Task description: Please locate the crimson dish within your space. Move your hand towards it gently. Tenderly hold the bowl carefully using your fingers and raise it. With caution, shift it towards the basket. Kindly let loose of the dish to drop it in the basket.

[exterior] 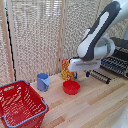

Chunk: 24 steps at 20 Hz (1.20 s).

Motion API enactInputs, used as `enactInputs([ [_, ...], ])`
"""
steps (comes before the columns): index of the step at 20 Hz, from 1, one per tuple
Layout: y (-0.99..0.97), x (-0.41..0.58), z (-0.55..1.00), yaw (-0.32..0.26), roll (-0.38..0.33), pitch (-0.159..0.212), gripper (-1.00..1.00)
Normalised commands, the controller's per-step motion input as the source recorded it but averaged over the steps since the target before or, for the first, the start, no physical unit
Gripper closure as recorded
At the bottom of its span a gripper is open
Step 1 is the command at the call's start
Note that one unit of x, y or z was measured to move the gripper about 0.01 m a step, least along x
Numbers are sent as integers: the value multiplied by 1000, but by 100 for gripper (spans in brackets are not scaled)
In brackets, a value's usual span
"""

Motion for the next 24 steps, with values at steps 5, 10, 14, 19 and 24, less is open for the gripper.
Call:
enactInputs([
  [5,-3,40,-359,-8,-6,-26,-100],
  [10,-31,114,-322,0,-1,1,-100],
  [14,-10,74,-193,0,-7,28,100],
  [19,-37,2,-230,0,0,0,100],
  [24,-3,-2,-188,0,-2,0,100],
])
